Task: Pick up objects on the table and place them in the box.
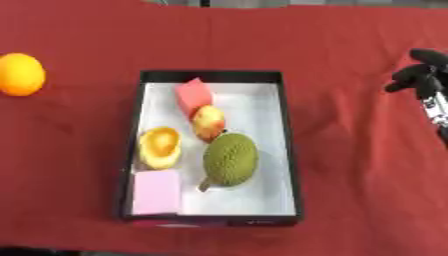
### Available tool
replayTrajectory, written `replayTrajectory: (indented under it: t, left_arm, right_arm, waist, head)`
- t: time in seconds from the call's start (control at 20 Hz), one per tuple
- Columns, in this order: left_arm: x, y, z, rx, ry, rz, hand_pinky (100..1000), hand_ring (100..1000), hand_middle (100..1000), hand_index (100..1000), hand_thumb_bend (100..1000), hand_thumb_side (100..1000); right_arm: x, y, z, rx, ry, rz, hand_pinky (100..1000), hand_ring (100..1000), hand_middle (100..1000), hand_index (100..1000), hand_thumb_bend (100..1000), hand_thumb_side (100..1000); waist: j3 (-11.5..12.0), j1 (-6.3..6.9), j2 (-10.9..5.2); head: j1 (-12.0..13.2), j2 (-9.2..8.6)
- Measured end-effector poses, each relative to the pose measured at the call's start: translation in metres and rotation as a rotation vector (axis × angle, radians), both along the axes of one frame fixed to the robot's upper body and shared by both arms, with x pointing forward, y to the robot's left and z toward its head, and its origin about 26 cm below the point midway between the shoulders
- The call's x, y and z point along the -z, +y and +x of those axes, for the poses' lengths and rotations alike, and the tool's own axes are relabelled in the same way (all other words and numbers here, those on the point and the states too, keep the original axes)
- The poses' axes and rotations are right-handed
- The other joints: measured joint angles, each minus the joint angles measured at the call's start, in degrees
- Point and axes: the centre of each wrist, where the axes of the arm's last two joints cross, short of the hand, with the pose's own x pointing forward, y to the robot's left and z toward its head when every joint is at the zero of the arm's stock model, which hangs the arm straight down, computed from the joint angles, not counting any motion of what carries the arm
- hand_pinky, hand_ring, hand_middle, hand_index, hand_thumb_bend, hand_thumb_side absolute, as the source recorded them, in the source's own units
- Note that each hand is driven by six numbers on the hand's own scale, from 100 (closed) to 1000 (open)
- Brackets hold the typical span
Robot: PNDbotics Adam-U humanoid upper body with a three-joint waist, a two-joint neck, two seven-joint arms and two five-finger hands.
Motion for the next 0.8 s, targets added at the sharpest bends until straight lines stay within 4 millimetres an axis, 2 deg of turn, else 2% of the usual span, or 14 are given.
replayTrajectory:
  t: [0.1,0.2,0.35,0.7,0.8]
  left_arm:
    - [0.006,-0.001,0.007,-0.014,0.002,0.002,827,832,789,856,526,441]
    - [0.013,-0.002,0.013,-0.025,0.0,-0.001,827,832,788,854,531,436]
    - [0.025,-0.005,0.02,-0.032,-0.009,0.002,817,824,779,847,528,379]
    - [0.033,-0.018,0.03,-0.057,-0.098,-0.005,803,802,761,845,459,336]
    - [0.033,-0.023,0.031,-0.064,-0.131,-0.02,790,787,744,820,430,341]
  right_arm:
    - [0.0,0.0,0.001,-0.001,0.001,-0.003,975,641,632,857,100,523]
    - [0.0,0.001,0.001,-0.005,0.004,-0.004,975,641,632,857,100,523]
    - [0.001,0.002,0.001,-0.006,0.008,-0.006,975,641,631,857,100,523]
    - [0.0,0.004,0.003,-0.014,0.009,-0.008,975,641,631,856,100,523]
    - [0.001,0.005,0.003,-0.016,0.012,-0.011,975,640,631,856,100,523]
  waist:
    - [-0.1,-0.03,0.0]
    - [-0.1,-0.15,0.01]
    - [-0.2,-0.31,0.03]
    - [-0.4,-0.5,0.16]
    - [-0.5,-0.65,0.21]
  head:
    - [0.2,-0.01]
    - [0.3,-0.01]
    - [0.6,-0.02]
    - [0.8,-0.02]
    - [1.0,-0.02]
